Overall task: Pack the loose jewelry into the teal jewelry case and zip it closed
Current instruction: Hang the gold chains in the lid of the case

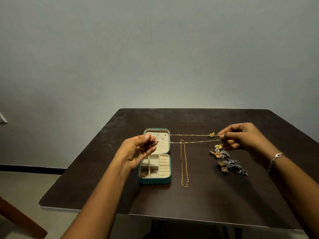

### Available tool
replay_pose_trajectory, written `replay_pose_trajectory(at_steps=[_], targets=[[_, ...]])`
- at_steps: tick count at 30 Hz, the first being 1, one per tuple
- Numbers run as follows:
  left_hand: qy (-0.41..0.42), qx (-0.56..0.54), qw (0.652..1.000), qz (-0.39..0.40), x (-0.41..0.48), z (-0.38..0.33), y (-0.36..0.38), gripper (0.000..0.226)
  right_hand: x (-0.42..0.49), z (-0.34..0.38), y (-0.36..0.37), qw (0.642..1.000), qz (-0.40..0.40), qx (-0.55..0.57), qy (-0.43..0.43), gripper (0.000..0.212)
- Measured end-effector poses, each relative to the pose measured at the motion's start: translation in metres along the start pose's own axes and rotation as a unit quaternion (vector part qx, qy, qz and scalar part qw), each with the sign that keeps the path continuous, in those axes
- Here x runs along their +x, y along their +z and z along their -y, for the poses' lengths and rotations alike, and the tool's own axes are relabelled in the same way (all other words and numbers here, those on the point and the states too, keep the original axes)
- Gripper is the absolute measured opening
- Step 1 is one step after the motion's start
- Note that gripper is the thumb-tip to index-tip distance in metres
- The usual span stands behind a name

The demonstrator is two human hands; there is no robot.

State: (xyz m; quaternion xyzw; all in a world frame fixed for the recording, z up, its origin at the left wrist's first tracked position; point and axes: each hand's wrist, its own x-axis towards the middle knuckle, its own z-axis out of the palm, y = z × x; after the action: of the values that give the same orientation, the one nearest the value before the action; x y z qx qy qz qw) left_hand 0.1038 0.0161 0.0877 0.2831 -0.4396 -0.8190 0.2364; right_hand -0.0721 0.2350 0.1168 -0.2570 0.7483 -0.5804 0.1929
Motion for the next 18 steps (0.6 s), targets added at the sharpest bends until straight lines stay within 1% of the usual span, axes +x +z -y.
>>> replay_pose_trajectory(at_steps=[7,10,13,15,18], targets=[[0.074,0.091,0.993,-0.020,0.012,-0.009,0.012,0.010,-0.018,-0.019,0.002,0.999,0.016,0.028,0.035,0.012],[0.100,0.128,0.987,-0.013,0.021,-0.015,0.018,0.013,-0.030,-0.030,0.010,0.997,0.010,0.058,0.041,0.017],[0.121,0.168,0.978,-0.008,0.030,-0.019,0.028,0.014,-0.042,-0.040,0.019,0.999,0.003,0.045,0.007,0.020],[0.136,0.192,0.972,-0.006,0.037,-0.021,0.035,0.013,-0.049,-0.045,0.022,0.999,0.010,0.029,-0.042,0.021],[0.154,0.228,0.961,0.006,0.049,-0.024,0.044,0.015,-0.057,-0.052,0.027,0.991,0.013,-0.053,-0.118,0.023]])
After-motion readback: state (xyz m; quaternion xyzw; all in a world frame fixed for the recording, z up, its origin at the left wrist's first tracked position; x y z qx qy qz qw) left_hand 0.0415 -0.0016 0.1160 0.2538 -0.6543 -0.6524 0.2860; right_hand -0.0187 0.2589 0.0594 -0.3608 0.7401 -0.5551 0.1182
